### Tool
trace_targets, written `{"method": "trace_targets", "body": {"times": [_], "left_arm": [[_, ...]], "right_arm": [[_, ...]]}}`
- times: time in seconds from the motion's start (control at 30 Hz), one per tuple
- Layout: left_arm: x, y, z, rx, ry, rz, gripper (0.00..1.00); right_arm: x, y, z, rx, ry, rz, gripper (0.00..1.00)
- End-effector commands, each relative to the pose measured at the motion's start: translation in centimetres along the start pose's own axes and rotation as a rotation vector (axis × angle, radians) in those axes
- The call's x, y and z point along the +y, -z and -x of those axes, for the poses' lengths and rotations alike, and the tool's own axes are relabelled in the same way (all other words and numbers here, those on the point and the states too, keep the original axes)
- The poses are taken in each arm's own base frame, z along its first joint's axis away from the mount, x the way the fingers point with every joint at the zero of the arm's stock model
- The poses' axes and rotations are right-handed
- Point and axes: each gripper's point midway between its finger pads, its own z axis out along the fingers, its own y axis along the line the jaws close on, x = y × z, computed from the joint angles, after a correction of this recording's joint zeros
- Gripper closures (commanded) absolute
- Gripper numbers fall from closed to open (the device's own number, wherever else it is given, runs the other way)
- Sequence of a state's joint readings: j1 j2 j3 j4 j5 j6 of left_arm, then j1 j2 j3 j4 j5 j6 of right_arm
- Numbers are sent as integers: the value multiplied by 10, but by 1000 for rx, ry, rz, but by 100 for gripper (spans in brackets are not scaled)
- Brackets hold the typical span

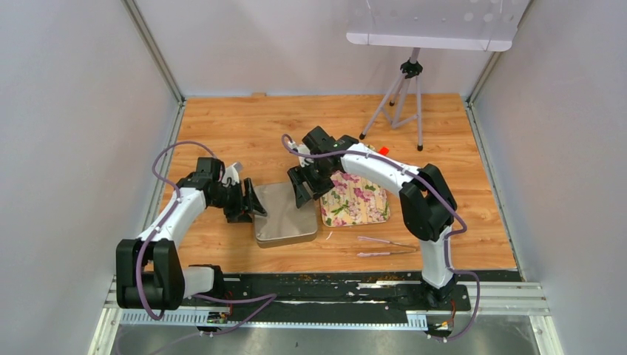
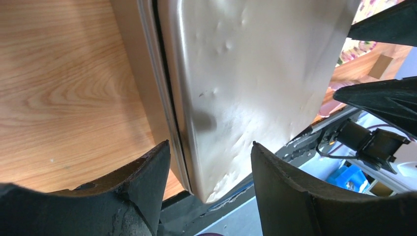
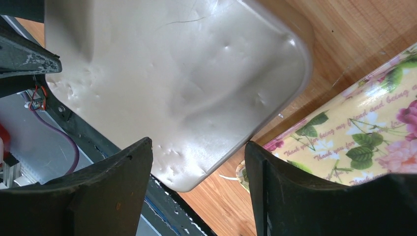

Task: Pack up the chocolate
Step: Close the box lid on the packing box.

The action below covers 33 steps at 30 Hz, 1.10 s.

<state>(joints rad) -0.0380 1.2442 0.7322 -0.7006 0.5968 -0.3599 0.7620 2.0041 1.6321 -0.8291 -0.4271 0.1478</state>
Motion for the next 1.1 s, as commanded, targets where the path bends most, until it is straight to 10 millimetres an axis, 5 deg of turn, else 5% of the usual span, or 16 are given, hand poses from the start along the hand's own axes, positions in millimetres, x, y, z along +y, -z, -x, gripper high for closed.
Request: {"method": "trace_targets", "body": {"times": [0.0,0.37,0.5,0.73,1.07], "left_arm": [[7,9,3,-35,-37,65,32],[10,12,11,-50,-65,100,44],[-4,11,12,-42,-62,24,49],[-10,17,9,-20,-74,9,50],[-8,18,10,-26,-77,24,48]], "right_arm": [[17,15,15,-74,60,27,32],[-9,6,-3,-40,21,10,32],[19,7,1,-53,16,261,43],[35,28,18,-103,54,308,47],[37,28,15,-88,52,305,53]]}}
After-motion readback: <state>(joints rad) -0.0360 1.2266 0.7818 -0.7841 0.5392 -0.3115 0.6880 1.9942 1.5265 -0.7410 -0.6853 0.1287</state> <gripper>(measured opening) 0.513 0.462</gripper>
